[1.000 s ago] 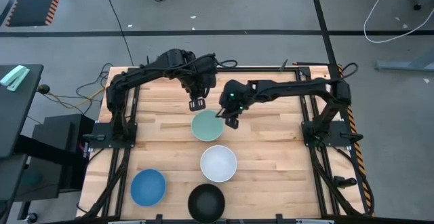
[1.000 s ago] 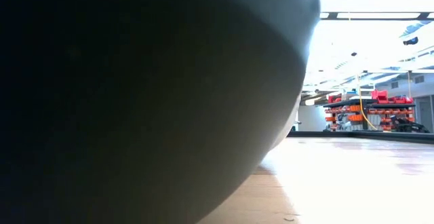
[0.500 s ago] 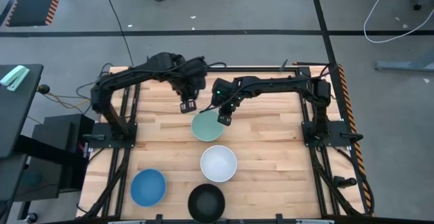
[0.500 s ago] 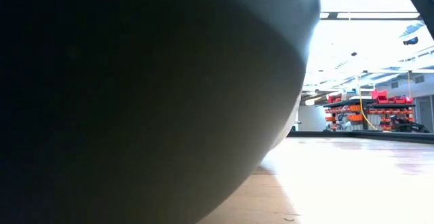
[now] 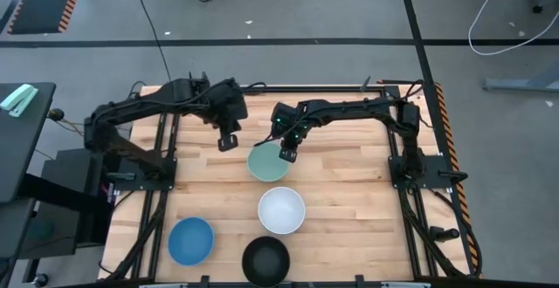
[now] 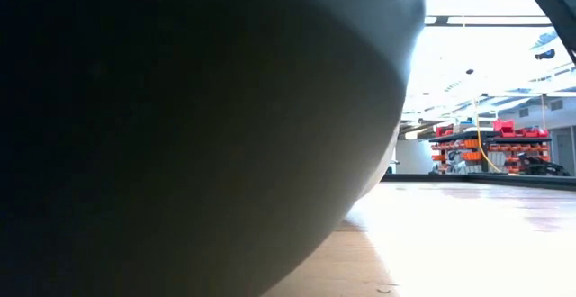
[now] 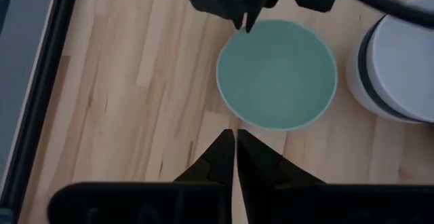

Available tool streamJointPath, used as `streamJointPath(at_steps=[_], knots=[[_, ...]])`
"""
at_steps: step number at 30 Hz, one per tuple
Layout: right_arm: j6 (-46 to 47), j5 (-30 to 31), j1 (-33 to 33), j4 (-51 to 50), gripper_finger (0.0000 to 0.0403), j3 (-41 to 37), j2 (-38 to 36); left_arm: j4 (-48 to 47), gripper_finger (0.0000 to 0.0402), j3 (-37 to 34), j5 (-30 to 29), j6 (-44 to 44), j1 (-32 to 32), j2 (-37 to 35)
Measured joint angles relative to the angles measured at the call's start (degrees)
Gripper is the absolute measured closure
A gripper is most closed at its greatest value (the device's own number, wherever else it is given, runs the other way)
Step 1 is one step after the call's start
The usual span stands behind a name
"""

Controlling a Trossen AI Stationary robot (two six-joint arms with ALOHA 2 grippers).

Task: Nest bowls inside each other
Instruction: Stack the green bowl on top of the white bowl

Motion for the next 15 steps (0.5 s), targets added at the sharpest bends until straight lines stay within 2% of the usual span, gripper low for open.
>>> streamJointPath(at_steps=[7, 15], knots=[[-0.08, -0.69, 0.09, -0.20, 0.0336, 0.00, -0.31, 5.39, 0.0388, -8.01, 0.01, 0.00, -0.73, -5.15], [-0.06, -2.15, 1.00, 0.42, 0.0336, 0.02, -0.39, 6.69, 0.0379, -11.87, 0.05, -1.50, -2.87, -8.63]])
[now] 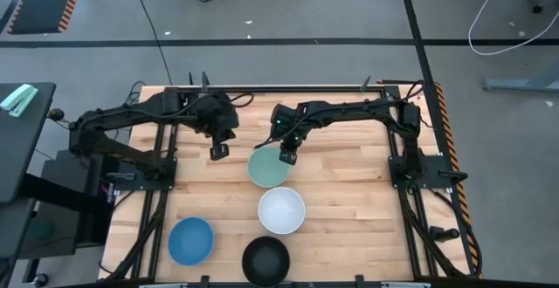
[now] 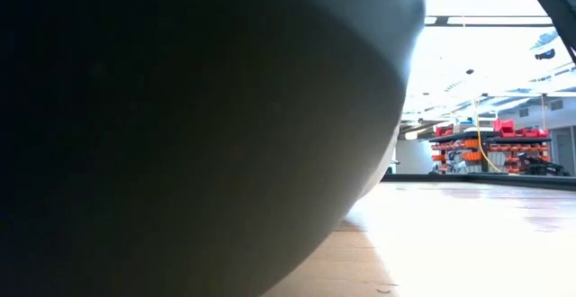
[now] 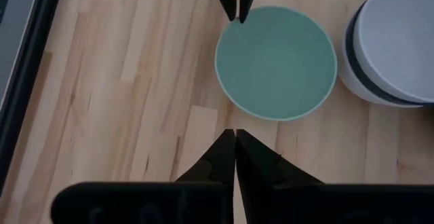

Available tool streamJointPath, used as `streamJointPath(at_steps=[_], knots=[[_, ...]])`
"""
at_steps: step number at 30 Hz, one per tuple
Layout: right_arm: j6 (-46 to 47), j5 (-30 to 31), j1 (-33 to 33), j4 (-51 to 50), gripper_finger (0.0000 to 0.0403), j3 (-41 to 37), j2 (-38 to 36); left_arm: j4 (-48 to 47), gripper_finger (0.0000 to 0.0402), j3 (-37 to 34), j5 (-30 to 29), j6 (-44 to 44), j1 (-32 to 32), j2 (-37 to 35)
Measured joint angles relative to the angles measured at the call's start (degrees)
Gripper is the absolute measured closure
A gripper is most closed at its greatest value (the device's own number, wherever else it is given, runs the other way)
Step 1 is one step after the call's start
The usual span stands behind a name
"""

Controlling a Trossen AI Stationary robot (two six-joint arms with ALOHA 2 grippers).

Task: Nest bowls inside each other
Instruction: Stack the green bowl on top of the white bowl

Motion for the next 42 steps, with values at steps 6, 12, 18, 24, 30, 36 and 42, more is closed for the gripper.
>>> streamJointPath(at_steps=[6, 12, 18, 24, 30, 36, 42], knots=[[-0.04, -0.66, 0.60, 0.61, 0.0337, 0.00, 0.00, 2.13, 0.0373, -0.80, -0.02, -0.40, -2.70, -0.58], [-0.15, -0.70, 0.57, 1.07, 0.0337, 0.00, 0.00, 5.43, 0.0380, -0.76, 0.00, -0.09, -6.24, -0.55], [-0.46, -0.70, 0.68, 1.61, 0.0337, 0.00, 0.00, 5.50, 0.0384, -0.76, 0.00, -0.12, -8.50, -0.55], [-1.09, -0.70, 0.69, 2.01, 0.0337, 0.00, -0.02, 6.55, 0.0376, -0.76, 0.00, -0.12, -9.46, -0.55], [-1.15, -0.70, 0.90, 2.16, 0.0337, 0.00, 0.07, 6.72, 0.0377, -0.76, -0.02, -0.09, -9.46, -0.53], [-1.95, -0.70, 0.94, 3.20, 0.0337, -0.02, 0.39, 6.80, 0.0386, -0.76, -0.02, -0.20, -9.46, -0.53], [-1.97, -0.70, 0.90, 3.95, 0.0337, -0.46, 0.39, 6.80, 0.0385, -0.76, -0.02, -0.38, -9.44, -0.53]])
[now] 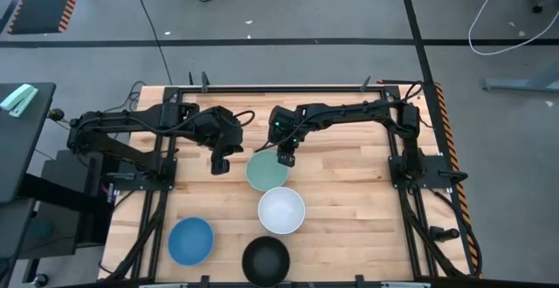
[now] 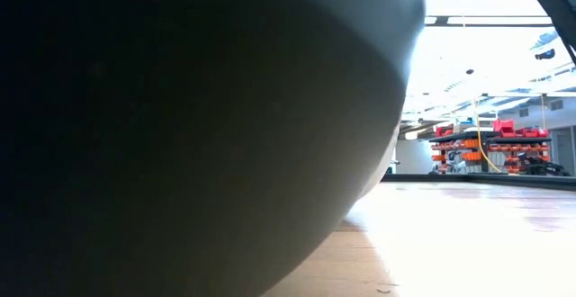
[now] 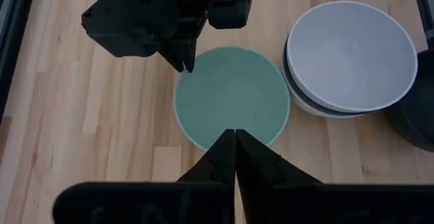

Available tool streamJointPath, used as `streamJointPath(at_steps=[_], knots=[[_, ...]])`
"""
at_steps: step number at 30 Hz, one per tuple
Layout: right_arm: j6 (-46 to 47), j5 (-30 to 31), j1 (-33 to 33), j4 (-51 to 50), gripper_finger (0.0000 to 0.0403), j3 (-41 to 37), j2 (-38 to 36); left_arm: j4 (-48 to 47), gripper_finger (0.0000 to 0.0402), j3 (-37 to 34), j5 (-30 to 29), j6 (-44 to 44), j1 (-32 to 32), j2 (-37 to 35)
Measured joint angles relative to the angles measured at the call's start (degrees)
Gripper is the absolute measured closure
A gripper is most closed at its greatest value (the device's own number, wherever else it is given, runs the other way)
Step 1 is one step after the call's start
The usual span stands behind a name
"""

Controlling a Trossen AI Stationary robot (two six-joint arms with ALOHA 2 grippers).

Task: Nest bowls inside each other
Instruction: Stack the green bowl on top of the white bowl

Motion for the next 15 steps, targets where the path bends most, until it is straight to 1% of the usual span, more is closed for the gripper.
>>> streamJointPath(at_steps=[7, 15], knots=[[0.00, 0.00, -0.16, 1.02, 0.0337, -2.08, 0.01, 0.04, 0.0377, 0.00, 0.00, 0.01, 0.02, 0.02], [-1.51, -0.25, -0.26, 0.70, 0.0337, -1.41, 0.07, 0.43, 0.0387, 0.02, 0.00, 0.09, 0.02, 0.02]])
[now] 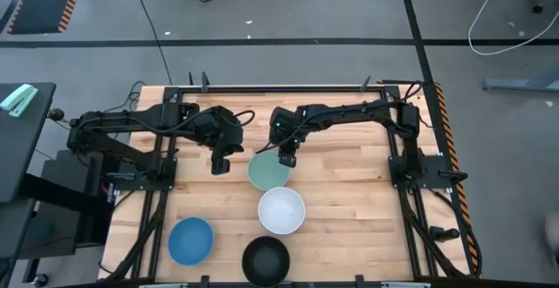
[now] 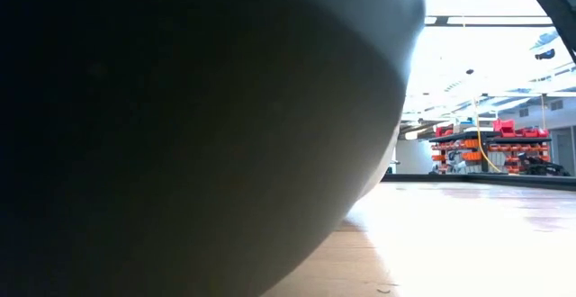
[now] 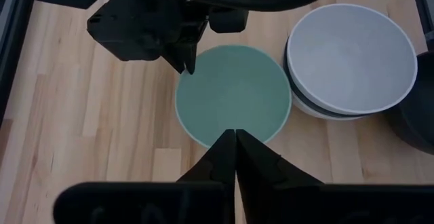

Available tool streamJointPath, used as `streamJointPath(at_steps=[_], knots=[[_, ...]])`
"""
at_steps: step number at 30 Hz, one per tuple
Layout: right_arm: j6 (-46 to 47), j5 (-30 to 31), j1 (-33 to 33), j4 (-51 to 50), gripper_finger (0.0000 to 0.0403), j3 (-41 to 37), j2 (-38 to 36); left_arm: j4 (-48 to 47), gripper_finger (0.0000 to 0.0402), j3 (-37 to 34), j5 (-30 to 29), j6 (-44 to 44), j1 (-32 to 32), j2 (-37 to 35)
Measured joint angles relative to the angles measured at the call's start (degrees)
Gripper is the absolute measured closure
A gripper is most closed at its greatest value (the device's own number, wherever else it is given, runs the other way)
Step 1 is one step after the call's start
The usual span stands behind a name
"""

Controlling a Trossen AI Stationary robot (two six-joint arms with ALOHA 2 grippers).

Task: Nest bowls inside each other
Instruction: Stack the green bowl on top of the white bowl

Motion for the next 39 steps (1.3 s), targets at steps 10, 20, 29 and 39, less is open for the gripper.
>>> streamJointPath(at_steps=[10, 20, 29, 39], knots=[[-0.02, -1.22, -0.03, -4.02, 0.0337, 2.61, 0.02, 0.33, 0.0377, 0.00, 0.00, 0.02, 0.00, 0.00], [-1.07, -1.24, -0.50, -6.40, 0.0337, 5.21, 0.02, 0.33, 0.0389, 0.00, 0.00, 1.19, 0.00, 0.00], [-0.60, -0.24, -0.52, -7.07, 0.0337, 4.47, 0.02, 0.37, 0.0377, 0.00, 0.00, 1.10, 0.00, 0.02], [-0.44, 0.07, -0.87, -6.86, 0.0337, 3.57, 0.02, 0.38, 0.0389, 0.00, 0.00, 0.79, 0.00, 0.02]])
